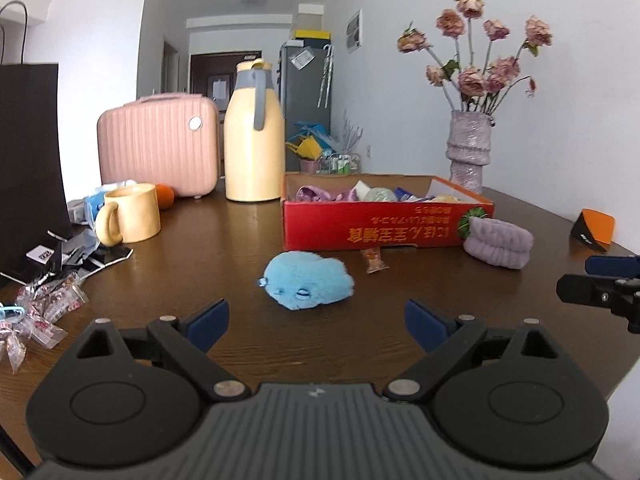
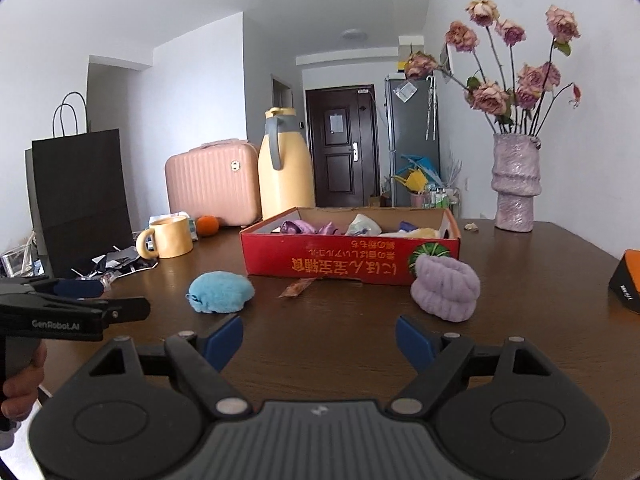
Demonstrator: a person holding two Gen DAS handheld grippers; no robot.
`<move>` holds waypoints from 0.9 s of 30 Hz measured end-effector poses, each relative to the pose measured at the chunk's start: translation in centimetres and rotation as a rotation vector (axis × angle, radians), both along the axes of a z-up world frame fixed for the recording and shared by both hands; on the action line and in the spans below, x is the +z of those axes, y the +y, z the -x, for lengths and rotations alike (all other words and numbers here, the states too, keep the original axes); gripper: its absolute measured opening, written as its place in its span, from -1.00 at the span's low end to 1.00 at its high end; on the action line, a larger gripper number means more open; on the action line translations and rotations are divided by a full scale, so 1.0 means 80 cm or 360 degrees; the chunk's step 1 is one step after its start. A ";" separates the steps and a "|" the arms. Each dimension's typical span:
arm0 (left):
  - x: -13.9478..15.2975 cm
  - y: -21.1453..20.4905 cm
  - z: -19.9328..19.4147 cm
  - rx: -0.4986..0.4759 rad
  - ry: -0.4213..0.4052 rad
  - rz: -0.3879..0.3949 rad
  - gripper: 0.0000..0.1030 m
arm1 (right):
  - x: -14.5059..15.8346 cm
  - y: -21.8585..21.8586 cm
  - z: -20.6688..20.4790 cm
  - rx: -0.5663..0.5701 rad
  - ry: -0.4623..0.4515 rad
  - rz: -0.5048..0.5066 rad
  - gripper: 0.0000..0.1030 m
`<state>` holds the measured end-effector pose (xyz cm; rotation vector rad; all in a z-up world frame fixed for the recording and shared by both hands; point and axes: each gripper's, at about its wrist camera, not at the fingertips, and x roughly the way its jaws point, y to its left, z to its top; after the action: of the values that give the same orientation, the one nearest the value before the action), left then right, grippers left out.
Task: Organize soft objects
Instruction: 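Move both tools back toward the light-blue plush on the table, then grasp the light-blue plush with the left tool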
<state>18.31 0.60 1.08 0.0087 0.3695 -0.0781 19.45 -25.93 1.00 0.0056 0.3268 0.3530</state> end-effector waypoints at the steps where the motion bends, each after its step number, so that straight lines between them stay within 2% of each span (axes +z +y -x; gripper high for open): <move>1: -0.001 0.002 -0.005 0.0006 0.0009 0.0008 0.87 | -0.001 0.003 -0.007 0.0002 0.0018 0.0004 0.60; 12: -0.007 0.032 -0.088 0.0073 0.0143 0.0072 0.84 | 0.003 0.045 -0.113 0.0053 0.0230 -0.0007 0.32; 15: -0.008 0.048 -0.115 0.0102 0.0176 0.0115 0.50 | 0.001 0.066 -0.145 0.0134 0.0311 -0.0045 0.26; 16: -0.008 0.055 -0.126 0.0109 0.0193 0.0141 0.29 | -0.001 0.075 -0.156 0.0162 0.0334 -0.0063 0.23; 19: -0.014 0.077 -0.162 0.0103 0.0296 0.0256 0.11 | -0.011 0.103 -0.191 0.0234 0.0407 -0.0119 0.04; 22: -0.024 0.093 -0.196 0.0063 0.0383 0.0368 0.02 | -0.022 0.128 -0.227 0.0300 0.0500 -0.0217 -0.03; 26: -0.033 0.110 -0.220 -0.0005 0.0448 0.0569 -0.50 | -0.034 0.139 -0.249 0.0348 0.0635 -0.0376 -0.08; 27: -0.036 0.114 -0.223 -0.0032 0.0466 0.0626 -0.54 | -0.039 0.139 -0.251 0.0348 0.0659 -0.0399 -0.13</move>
<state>36.11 9.73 -1.76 -0.3913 0.6416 -0.1720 39.55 -14.84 -2.08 0.2941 0.6940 0.6101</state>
